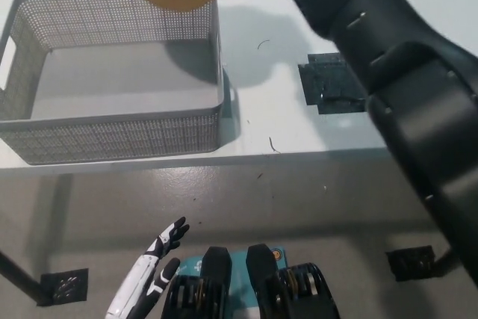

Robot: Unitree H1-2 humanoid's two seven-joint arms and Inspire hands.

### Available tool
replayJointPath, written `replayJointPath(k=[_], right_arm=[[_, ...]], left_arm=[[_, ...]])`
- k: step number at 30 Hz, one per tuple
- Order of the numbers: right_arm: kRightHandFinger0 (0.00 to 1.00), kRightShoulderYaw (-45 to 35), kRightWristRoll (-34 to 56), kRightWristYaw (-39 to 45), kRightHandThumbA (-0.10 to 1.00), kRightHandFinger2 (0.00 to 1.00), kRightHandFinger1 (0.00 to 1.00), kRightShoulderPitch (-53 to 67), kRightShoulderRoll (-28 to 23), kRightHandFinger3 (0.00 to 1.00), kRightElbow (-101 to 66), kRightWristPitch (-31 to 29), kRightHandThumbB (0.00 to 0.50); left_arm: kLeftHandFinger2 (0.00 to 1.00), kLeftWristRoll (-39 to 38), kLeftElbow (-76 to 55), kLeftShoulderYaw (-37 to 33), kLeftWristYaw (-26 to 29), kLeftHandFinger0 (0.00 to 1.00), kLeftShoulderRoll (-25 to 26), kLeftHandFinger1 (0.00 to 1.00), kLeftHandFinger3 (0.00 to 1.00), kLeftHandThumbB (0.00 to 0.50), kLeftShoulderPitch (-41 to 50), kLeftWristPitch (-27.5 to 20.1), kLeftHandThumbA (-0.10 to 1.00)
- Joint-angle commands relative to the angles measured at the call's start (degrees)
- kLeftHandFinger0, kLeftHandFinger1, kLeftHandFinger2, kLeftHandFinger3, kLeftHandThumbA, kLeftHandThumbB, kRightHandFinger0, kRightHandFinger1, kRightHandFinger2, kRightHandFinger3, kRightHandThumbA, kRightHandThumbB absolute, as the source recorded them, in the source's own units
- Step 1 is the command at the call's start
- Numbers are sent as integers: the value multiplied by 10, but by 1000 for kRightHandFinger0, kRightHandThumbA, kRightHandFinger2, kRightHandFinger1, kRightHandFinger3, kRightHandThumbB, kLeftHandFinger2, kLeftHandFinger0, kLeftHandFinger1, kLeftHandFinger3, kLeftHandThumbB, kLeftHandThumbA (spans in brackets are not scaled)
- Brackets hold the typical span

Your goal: Use the right hand to pick up a 3d printing filament and place it into a container on the left side

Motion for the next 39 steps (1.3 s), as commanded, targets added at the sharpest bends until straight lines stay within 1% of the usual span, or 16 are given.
replayJointPath(k=[1,2,8,10,11,14,15,16,17,19,20,21,22,28,38,39], right_arm=[[0,-6,16,-42,-100,785,308,-57,3,873,-10,-32,195],[0,-1,12,-42,-100,771,298,-47,9,831,-6,-30,219],[0,10,6,-48,-100,845,330,-30,18,897,-1,-14,202],[0,20,-3,-73,-100,736,274,-3,27,707,6,-32,237],[72,12,10,-62,-100,804,388,10,31,739,13,-27,214],[0,12,11,-62,-100,788,361,11,31,733,14,-27,215],[5,25,-1,-39,-100,873,405,25,35,841,21,-5,201],[253,32,-5,-12,-26,1000,719,33,37,1000,25,11,273],[385,34,-2,13,3,1000,748,35,37,980,26,22,254],[348,36,1,13,5,723,602,36,37,740,25,23,256],[343,37,1,14,5,687,576,36,37,711,25,23,251],[914,47,-5,64,456,1000,1000,36,35,1000,27,29,446],[1000,63,-14,141,703,1000,1000,38,32,1000,30,36,498],[1000,76,-6,159,861,1000,1000,48,28,1000,22,25,500],[1000,30,40,159,884,1000,1000,16,9,1000,9,17,500],[1000,29,38,154,966,1000,1000,5,1,1000,5,9,500]], left_arm=[[1000,-2,-10,-3,-9,1000,10,1000,1000,442,-4,-17,1000],[1000,-6,-10,-4,-11,1000,9,1000,1000,451,-3,-17,1000],[1000,-7,-10,-7,-14,1000,9,1000,1000,459,-8,-16,1000],[1000,0,-19,-8,-19,1000,14,1000,1000,437,-18,-2,1000],[1000,-7,-19,-8,-25,1000,14,1000,1000,436,-25,3,1000],[1000,-8,-18,-9,-25,1000,14,1000,1000,436,-26,4,1000],[1000,-8,-20,-12,-29,1000,12,1000,1000,454,-29,14,1000],[1000,-7,-20,-14,-32,1000,13,1000,1000,452,-31,17,1000],[1000,-6,-20,-17,-34,1000,14,1000,1000,452,-31,16,1000],[1000,-6,-20,-17,-35,1000,15,1000,1000,452,-31,17,1000],[1000,-6,-20,-17,-35,1000,15,1000,1000,452,-31,17,1000],[1000,-5,-15,-21,-37,1000,14,1000,1000,431,-34,12,1000],[1000,-2,-8,-27,-39,1000,11,1000,1000,434,-40,6,1000],[1000,-1,-8,-31,-44,1000,13,1000,1000,447,-42,11,1000],[1000,5,-6,-36,-51,1000,15,1000,1000,446,-46,22,1000],[1000,4,-5,-36,-51,1000,14,1000,1000,459,-46,22,1000]])
